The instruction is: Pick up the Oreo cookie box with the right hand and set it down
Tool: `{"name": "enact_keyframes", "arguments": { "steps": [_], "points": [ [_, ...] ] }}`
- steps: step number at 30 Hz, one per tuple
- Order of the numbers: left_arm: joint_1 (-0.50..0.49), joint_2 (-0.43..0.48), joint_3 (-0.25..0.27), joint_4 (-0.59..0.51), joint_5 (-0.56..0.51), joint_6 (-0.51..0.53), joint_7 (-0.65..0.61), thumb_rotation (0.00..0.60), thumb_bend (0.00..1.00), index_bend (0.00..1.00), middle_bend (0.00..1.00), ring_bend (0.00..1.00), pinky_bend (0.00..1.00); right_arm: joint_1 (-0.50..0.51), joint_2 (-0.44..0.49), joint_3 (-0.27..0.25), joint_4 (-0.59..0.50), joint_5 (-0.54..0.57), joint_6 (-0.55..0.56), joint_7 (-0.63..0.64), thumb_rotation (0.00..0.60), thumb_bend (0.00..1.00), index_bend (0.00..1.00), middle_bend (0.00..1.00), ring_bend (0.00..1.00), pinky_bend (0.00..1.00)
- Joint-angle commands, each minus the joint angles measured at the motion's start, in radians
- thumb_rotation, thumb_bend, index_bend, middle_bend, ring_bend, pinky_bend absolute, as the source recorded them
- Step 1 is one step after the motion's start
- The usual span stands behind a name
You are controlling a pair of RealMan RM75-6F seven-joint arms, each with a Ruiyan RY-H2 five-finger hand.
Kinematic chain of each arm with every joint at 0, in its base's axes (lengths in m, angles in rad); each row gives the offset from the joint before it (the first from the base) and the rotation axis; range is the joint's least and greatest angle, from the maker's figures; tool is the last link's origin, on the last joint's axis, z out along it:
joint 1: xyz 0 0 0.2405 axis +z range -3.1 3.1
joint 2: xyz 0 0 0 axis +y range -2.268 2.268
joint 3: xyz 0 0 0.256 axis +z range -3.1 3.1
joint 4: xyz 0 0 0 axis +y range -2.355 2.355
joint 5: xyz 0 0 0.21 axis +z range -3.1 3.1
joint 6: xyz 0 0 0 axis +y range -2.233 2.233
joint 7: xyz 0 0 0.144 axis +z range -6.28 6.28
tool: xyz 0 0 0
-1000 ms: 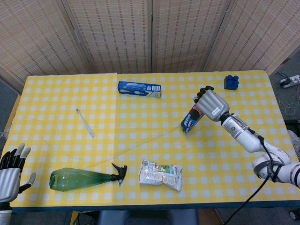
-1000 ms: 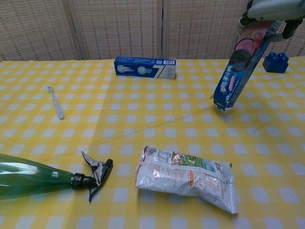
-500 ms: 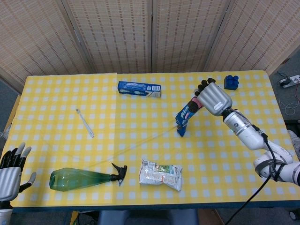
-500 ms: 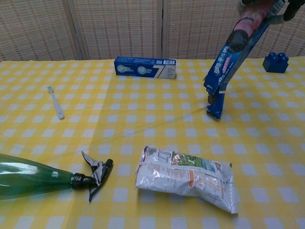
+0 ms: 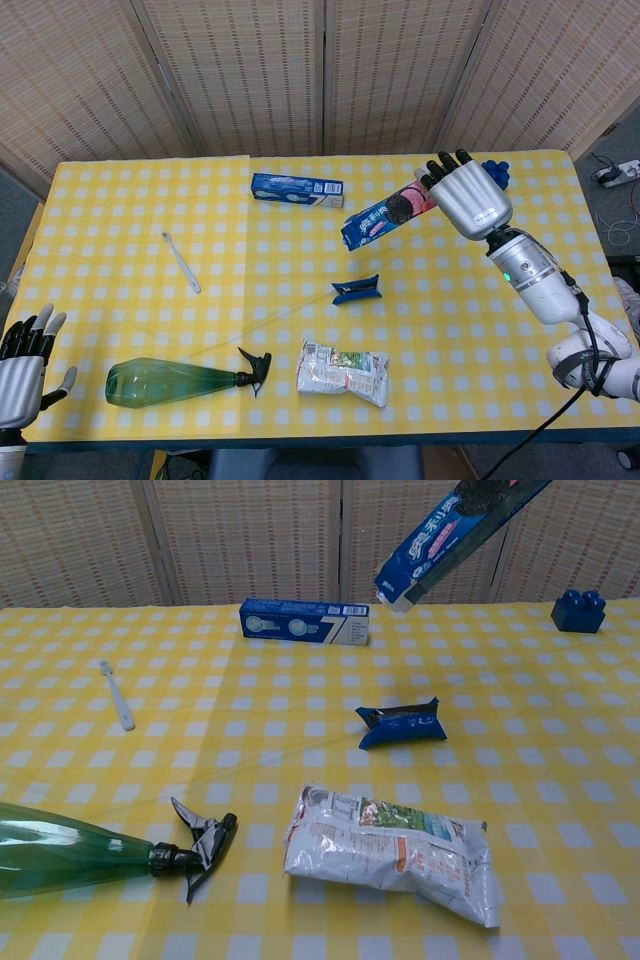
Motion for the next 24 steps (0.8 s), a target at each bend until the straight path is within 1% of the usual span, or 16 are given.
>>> {"name": "enact_keyframes", "arguments": {
  "steps": [1, 5, 7, 13, 16, 18, 24],
  "points": [
    [0.0, 0.0, 0.001, -0.001, 0.001, 0.001, 0.001, 0.6, 0.36, 0.05, 0.0, 0.0, 0.0, -0.037, -0.035, -0.011, -0.018, -0.018, 0.009, 0.158, 0.6, 0.37, 0.27, 0.33, 0.23, 0.33],
    [0.002, 0.001, 0.001, -0.003, 0.001, 0.005, 0.001, 0.6, 0.36, 0.05, 0.0, 0.0, 0.0, -0.069, -0.087, -0.04, -0.006, -0.041, 0.02, 0.272, 0.6, 0.37, 0.27, 0.34, 0.23, 0.33],
    [0.003, 0.001, 0.002, -0.004, 0.0, 0.004, 0.002, 0.6, 0.36, 0.05, 0.0, 0.0, 0.0, -0.089, -0.126, -0.056, 0.011, -0.045, 0.027, 0.349, 0.6, 0.37, 0.27, 0.34, 0.23, 0.33],
    [0.001, 0.004, 0.001, -0.011, 0.005, 0.007, 0.008, 0.6, 0.37, 0.05, 0.0, 0.0, 0.0, -0.132, -0.226, -0.087, 0.087, -0.051, 0.025, 0.551, 0.6, 0.37, 0.27, 0.35, 0.23, 0.33],
    [0.003, 0.004, 0.003, -0.013, 0.003, 0.007, 0.01, 0.6, 0.36, 0.05, 0.0, 0.0, 0.0, -0.154, -0.267, -0.109, 0.117, -0.073, 0.029, 0.661, 0.6, 0.37, 0.27, 0.35, 0.24, 0.33],
    [0.004, 0.003, 0.004, -0.013, 0.001, 0.006, 0.011, 0.6, 0.36, 0.05, 0.0, 0.0, 0.0, -0.171, -0.293, -0.134, 0.144, -0.1, 0.037, 0.708, 0.6, 0.38, 0.27, 0.35, 0.24, 0.33],
    [0.004, 0.003, 0.004, -0.011, -0.001, 0.005, 0.012, 0.6, 0.37, 0.05, 0.0, 0.0, 0.0, -0.223, -0.353, -0.199, 0.214, -0.143, 0.053, 0.776, 0.6, 0.38, 0.27, 0.35, 0.24, 0.33]
  ]
}}
